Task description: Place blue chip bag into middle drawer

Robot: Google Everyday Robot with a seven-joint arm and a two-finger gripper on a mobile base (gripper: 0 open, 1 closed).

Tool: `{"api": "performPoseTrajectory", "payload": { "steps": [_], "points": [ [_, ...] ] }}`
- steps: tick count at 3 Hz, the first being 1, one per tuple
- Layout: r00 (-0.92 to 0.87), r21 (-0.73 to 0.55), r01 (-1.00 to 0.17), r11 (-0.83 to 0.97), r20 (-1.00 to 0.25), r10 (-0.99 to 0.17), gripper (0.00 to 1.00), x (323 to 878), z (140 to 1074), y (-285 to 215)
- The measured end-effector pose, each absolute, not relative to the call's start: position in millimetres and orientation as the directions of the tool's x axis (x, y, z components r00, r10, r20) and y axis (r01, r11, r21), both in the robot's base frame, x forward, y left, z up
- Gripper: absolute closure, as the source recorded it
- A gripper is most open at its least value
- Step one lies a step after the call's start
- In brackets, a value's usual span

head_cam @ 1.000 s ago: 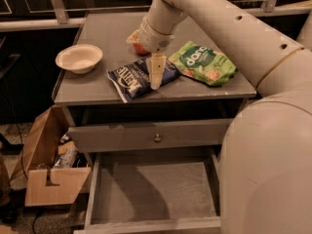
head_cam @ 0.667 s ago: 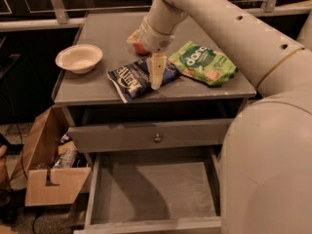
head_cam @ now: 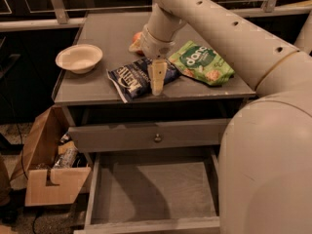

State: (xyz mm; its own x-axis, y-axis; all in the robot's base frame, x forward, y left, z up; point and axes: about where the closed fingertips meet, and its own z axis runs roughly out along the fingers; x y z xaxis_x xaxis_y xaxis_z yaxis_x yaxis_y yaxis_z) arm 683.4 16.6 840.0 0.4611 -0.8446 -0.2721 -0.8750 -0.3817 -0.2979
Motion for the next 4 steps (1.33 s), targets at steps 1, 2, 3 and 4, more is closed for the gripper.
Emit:
{"api": "performPoseTrajectory", "payload": {
  "steps": [1, 2, 3, 4],
  "points": [
    [0.461, -0.298, -0.875, -0.382, -0.272, -0.845, 0.19, 683.4, 840.0, 16.6],
    [0.461, -0.298, -0.875, -0.382, -0.272, -0.845, 0.42, 683.4, 840.0, 16.6],
    [0.461, -0.298, -0.875, -0.382, -0.272, -0.845, 0.66, 683.4, 839.9, 16.6],
    [0.455, -0.301, -0.878, -0.373, -0.275, -0.847, 0.97, 682.3, 841.9, 16.4]
  ]
}}
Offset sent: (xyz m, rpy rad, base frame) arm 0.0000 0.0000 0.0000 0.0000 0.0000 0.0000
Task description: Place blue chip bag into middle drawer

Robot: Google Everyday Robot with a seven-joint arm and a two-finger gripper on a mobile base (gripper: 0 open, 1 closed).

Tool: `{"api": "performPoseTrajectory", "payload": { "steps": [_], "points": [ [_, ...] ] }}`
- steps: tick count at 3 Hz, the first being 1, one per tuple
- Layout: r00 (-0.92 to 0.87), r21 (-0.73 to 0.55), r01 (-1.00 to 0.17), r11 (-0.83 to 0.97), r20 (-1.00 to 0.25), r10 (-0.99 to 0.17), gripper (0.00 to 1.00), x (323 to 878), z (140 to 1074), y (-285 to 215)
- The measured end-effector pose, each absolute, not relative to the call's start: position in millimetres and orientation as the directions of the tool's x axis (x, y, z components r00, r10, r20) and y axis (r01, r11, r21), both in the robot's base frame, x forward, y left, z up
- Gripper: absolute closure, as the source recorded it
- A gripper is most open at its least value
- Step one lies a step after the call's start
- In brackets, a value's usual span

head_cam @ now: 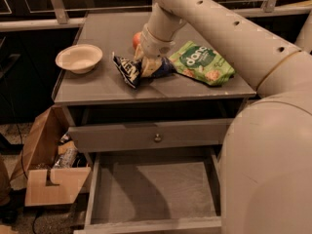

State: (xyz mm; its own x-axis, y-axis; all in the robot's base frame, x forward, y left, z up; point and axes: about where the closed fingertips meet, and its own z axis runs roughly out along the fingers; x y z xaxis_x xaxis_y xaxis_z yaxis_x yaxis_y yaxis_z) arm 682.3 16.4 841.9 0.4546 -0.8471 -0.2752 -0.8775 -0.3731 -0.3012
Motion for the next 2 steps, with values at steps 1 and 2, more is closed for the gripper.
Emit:
{"api": "performPoseTrajectory", "payload": {
  "steps": [1, 2],
  "points": [
    [0.436, -0.311, -0.885, -0.348, -0.284, -0.854, 1.0, 679.1, 847.7, 15.7],
    [0.391, -0.337, -0.896, -0.29, -0.284, -0.876, 1.0, 664.1, 868.3, 0.5]
  ]
}}
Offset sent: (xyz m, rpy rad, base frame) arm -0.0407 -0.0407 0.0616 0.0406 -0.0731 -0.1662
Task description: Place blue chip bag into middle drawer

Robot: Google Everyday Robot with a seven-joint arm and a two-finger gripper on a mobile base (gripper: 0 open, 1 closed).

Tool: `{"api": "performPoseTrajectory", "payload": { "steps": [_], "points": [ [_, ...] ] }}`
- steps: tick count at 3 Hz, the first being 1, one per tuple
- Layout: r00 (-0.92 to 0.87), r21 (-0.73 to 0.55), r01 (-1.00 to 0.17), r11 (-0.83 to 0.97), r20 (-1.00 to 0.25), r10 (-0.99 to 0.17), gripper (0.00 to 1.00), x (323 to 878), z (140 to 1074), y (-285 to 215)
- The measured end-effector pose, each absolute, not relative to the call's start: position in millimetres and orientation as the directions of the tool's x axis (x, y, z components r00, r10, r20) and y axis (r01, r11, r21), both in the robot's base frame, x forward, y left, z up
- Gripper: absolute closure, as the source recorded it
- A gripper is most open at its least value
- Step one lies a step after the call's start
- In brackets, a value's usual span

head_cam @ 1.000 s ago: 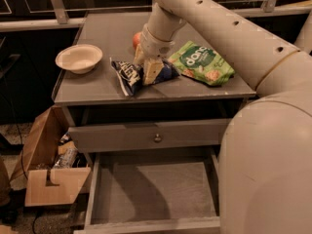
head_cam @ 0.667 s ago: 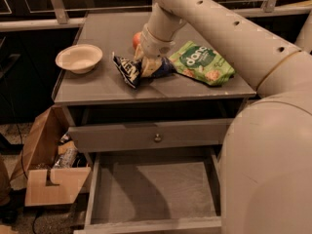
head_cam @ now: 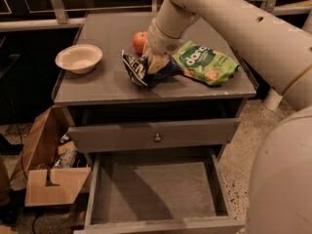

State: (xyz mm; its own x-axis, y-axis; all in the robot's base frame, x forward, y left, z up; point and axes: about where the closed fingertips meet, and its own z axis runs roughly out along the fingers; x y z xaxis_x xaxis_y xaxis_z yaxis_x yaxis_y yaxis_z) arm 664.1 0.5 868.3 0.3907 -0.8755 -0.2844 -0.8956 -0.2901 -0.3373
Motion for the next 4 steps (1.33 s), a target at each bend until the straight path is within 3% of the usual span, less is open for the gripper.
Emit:
{"api": "performPoseTrajectory", "payload": {
  "steps": [2, 4],
  "points": [
    [0.312, -0.416, -0.887, -0.201, -0.22, -0.924, 1.0, 616.2, 939.2, -31.3],
    [0.296, -0.415, -0.89, -0.191, -0.205, -0.933, 1.0, 614.6, 931.1, -38.9]
  ]
}}
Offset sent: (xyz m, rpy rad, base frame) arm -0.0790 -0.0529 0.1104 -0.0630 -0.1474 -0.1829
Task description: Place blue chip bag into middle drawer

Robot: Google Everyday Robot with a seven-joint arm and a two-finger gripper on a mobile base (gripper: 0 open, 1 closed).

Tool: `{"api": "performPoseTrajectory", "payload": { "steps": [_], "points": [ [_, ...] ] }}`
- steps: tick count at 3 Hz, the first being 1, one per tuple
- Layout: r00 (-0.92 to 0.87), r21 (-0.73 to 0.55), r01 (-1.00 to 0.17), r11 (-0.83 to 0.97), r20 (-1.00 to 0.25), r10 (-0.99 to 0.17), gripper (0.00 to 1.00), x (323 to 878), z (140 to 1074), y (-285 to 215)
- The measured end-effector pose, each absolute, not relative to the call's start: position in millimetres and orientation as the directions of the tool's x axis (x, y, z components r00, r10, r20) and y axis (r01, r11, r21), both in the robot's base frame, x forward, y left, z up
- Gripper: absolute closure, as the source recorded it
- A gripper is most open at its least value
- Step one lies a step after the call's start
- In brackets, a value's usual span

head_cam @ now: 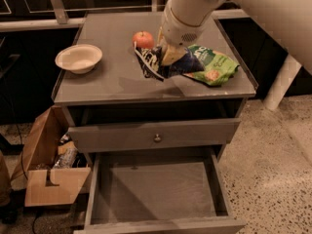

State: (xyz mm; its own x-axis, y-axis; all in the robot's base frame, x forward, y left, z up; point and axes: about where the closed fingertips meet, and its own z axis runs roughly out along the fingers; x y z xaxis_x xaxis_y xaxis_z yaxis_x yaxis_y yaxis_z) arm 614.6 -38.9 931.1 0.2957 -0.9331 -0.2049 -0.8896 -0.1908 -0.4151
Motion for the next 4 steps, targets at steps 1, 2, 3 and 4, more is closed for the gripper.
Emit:
{"api": "performPoseTrajectory", "payload": {
  "steps": [1, 2, 3, 4],
  "points": [
    [0.266, -0.381, -0.908, -0.175, -0.2, -0.943, 1.0, 573.0, 921.4, -49.9],
    [0.223, -0.327, -0.934, -0.144, -0.217, -0.95, 1.0, 523.0, 911.6, -59.9],
    [0.173, -0.276, -0.956, -0.098, -0.262, -0.95, 1.0, 475.3, 908.5, -65.2],
    [0.167, -0.268, -0.959, -0.093, -0.268, -0.949, 1.0, 471.4, 907.0, -65.9]
  ]
}}
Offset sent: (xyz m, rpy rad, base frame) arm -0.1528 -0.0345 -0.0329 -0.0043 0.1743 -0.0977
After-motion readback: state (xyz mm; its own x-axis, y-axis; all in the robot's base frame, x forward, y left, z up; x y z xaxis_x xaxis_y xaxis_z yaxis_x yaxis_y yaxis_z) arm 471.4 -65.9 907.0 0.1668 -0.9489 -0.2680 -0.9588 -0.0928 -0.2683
